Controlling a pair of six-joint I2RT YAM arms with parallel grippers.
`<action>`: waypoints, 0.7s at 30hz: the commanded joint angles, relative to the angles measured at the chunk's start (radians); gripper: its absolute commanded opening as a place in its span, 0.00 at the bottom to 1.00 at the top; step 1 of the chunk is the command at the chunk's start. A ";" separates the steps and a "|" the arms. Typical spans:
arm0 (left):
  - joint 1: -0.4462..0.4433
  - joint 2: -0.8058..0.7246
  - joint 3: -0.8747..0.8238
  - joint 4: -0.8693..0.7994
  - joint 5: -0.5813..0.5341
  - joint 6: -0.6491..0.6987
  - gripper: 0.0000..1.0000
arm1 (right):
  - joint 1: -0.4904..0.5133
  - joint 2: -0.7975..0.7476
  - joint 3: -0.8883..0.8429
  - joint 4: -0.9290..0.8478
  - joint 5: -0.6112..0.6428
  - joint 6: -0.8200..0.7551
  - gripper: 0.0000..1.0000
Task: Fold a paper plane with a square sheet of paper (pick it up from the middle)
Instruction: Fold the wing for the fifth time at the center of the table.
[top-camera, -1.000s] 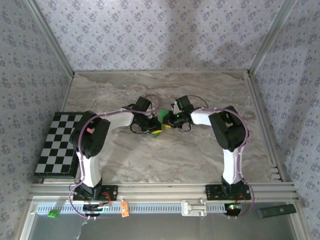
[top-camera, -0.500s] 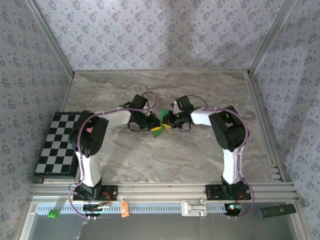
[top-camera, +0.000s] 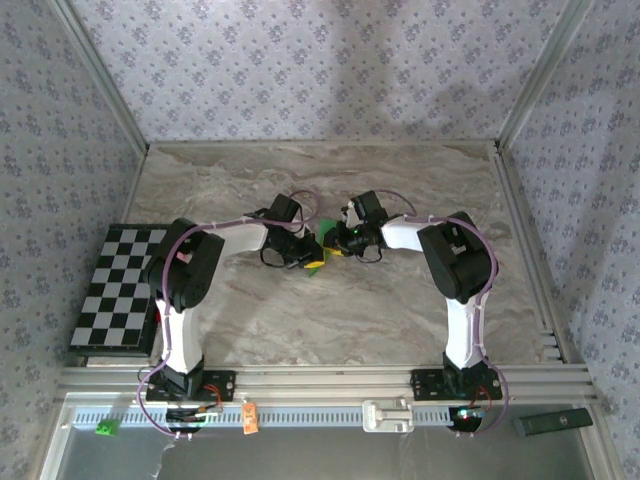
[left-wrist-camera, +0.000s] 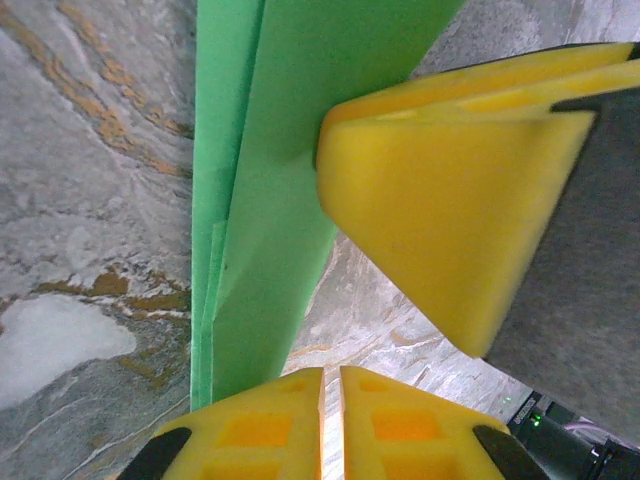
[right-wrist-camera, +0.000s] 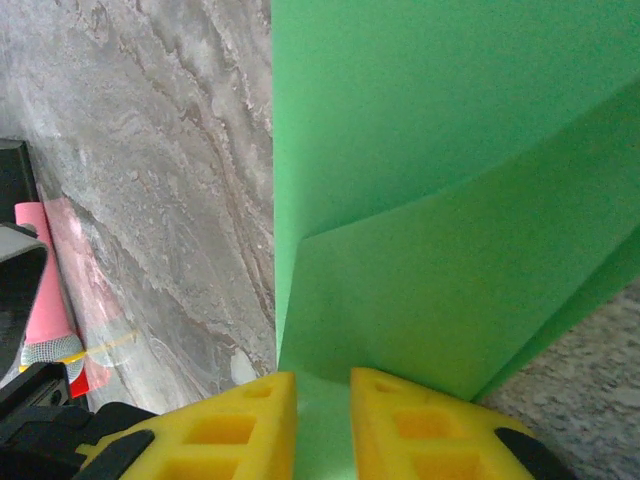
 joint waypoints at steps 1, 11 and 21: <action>-0.011 0.014 0.014 -0.034 0.006 0.018 0.12 | 0.006 0.033 -0.001 -0.021 0.041 -0.017 0.24; -0.016 0.021 0.024 -0.058 -0.016 0.027 0.10 | 0.004 -0.007 0.008 -0.021 0.042 -0.024 0.28; -0.017 0.014 0.027 -0.063 -0.031 0.031 0.09 | 0.005 -0.105 0.009 -0.080 0.116 -0.054 0.30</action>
